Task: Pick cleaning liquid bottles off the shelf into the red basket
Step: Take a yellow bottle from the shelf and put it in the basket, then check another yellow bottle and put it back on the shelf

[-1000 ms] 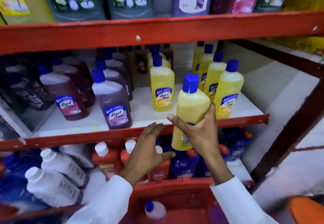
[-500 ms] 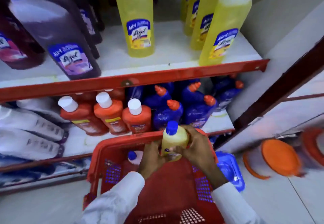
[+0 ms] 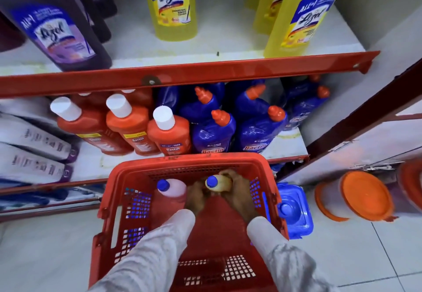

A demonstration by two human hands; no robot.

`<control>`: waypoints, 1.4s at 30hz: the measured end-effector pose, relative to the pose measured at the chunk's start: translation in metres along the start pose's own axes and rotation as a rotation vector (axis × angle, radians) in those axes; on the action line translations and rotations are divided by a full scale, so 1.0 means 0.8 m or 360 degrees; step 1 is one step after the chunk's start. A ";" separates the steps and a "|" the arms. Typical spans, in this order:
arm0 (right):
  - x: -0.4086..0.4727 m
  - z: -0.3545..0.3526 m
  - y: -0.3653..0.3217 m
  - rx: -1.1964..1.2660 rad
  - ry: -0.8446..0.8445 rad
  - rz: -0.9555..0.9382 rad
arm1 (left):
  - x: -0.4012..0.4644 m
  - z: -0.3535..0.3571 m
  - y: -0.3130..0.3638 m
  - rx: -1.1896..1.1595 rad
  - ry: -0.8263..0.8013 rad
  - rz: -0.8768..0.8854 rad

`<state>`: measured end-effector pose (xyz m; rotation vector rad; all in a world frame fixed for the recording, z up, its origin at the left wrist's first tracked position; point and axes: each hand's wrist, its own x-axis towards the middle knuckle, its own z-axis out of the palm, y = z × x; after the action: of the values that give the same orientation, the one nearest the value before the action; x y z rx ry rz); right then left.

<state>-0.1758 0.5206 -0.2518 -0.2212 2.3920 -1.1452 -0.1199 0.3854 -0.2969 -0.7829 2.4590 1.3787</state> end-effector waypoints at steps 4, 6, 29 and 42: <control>-0.007 -0.031 -0.018 0.0039 0.0029 -0.0101 | -0.027 -0.047 0.034 0.0138 0.0180 0.0219; -0.014 -0.059 -0.039 0.0087 0.0081 -0.0215 | -0.050 -0.082 0.065 0.0162 0.0182 0.0444; 0.086 -0.285 -0.292 0.0633 0.1313 -0.0844 | -0.018 -0.217 0.291 0.1182 0.1044 0.1032; 0.017 -0.336 -0.325 0.2372 -0.0619 -0.1467 | -0.010 -0.216 0.289 0.1096 0.1047 0.1014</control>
<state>-0.3326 0.5359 0.0876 -0.8958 0.5662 -2.5674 -0.2277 0.3403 -0.0327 -0.3039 3.5713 0.2626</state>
